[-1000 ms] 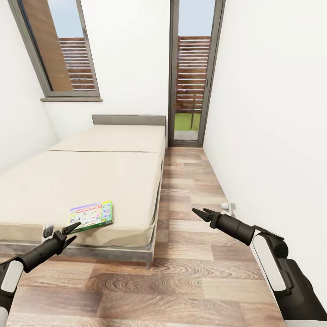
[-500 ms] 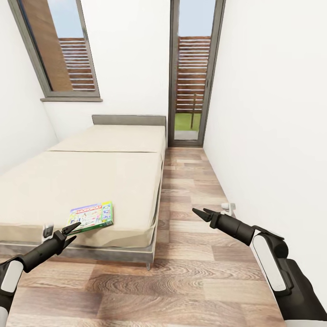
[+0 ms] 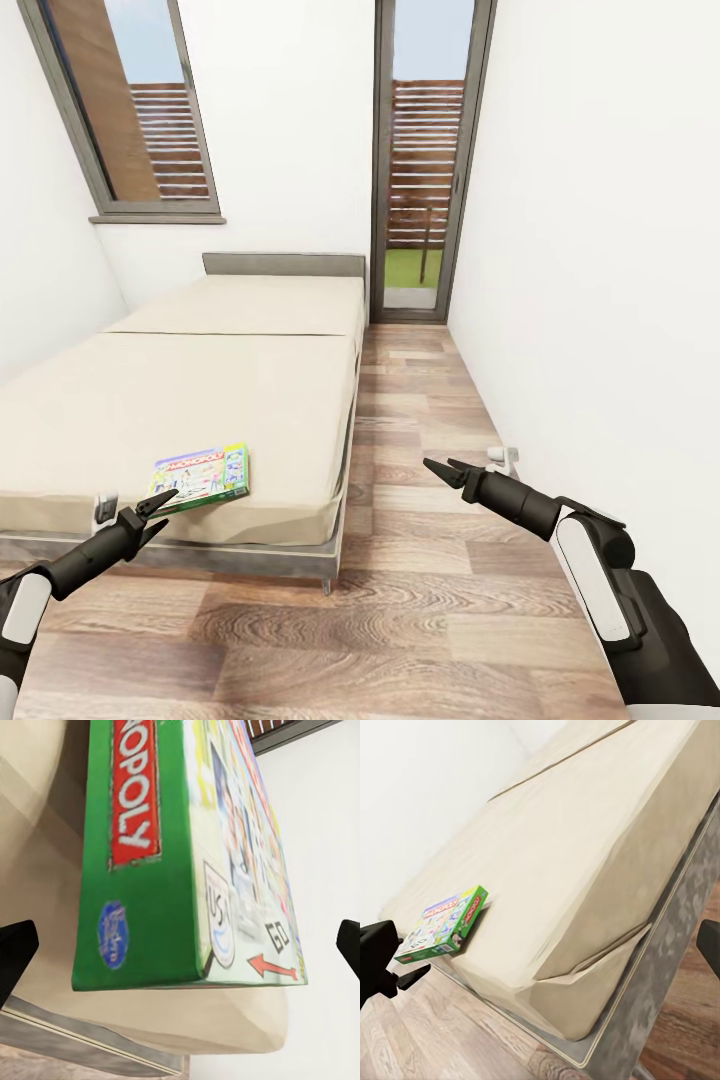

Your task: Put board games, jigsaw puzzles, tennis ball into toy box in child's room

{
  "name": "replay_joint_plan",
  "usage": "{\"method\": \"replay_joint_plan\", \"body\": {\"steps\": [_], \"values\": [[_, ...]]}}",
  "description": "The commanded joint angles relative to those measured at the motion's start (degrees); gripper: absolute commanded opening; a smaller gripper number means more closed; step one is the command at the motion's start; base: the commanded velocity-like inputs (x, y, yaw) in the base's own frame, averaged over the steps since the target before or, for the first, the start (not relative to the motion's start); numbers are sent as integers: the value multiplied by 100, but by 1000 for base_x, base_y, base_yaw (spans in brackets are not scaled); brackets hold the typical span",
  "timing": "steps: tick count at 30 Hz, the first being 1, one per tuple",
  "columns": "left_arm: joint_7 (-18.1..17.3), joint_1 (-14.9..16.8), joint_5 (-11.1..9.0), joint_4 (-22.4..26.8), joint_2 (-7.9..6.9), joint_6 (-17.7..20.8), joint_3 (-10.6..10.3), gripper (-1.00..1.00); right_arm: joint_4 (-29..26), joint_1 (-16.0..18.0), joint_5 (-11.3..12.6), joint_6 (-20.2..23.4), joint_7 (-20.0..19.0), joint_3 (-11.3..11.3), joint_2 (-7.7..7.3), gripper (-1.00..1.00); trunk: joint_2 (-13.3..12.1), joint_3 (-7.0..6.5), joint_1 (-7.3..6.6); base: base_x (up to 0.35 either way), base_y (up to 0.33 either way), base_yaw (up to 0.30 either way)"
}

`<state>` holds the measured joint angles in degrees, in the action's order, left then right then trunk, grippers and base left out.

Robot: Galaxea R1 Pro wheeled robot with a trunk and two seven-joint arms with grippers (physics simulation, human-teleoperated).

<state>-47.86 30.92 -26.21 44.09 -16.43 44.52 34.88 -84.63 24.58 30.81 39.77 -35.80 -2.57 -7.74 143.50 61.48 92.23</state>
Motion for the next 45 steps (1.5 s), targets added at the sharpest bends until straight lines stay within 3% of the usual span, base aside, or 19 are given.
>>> {"method": "replay_joint_plan", "body": {"steps": [1,11,12,24,45], "values": [[-12,4,-7,-1,0,31,10,100,-1,3,26,39,-6,-6,0,100,2,5,-1,0,0,0],[-23,3,-7,1,0,31,16,100,-1,3,30,39,-6,-6,0,100,2,5,-1,0,0,0],[-25,4,-7,1,0,31,17,-100,-1,3,30,39,-6,-6,0,100,2,5,-1,0,0,0],[-50,3,-14,16,-8,63,11,-100,-1,3,30,43,-6,-9,0,100,2,5,-1,0,0,0],[-231,3,-13,30,-27,78,9,-100,-1,3,30,48,-15,-15,-2,100,-26,-460,-55,0,0,0]]}}
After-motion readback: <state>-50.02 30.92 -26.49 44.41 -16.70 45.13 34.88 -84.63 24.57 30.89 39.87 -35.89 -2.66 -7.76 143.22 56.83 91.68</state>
